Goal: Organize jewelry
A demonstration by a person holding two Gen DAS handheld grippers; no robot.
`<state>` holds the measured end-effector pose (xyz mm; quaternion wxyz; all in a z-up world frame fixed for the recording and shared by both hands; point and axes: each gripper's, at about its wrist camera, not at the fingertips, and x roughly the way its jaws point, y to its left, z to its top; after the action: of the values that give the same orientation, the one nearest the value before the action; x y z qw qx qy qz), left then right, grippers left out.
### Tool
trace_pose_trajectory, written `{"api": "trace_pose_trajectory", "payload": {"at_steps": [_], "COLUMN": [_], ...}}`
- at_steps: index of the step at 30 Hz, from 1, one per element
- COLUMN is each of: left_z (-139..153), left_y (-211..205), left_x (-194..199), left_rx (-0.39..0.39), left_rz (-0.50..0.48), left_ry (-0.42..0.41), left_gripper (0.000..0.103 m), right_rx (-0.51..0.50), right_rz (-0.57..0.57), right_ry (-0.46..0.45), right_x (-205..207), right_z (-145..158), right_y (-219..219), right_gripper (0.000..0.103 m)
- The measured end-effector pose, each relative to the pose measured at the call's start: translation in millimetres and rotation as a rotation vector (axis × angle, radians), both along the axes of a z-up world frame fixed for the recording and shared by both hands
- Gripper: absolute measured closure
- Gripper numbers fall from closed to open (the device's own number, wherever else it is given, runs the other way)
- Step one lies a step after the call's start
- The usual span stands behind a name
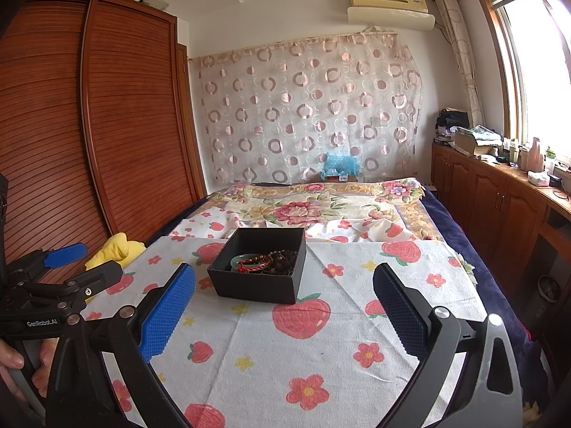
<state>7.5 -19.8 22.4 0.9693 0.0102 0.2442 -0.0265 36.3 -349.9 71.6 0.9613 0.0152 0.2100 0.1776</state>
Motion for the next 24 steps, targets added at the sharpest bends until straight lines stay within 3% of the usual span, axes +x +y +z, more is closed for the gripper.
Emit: {"api": "trace_pose_trajectory", "payload": {"at_steps": [24], "left_z": [-0.8], "left_y": [-0.9], "left_x": [-1.3], "left_rx": [-0.001], "left_rz": [-0.001], "left_ry": [0.003], "left_gripper": [0.008], "right_rx": [0.002], "right_rz": [-0.002], "right_ry": [0.001], "right_x": [0.3], "right_z": [0.0], "right_y": [-1.2], "right_gripper": [0.003]}}
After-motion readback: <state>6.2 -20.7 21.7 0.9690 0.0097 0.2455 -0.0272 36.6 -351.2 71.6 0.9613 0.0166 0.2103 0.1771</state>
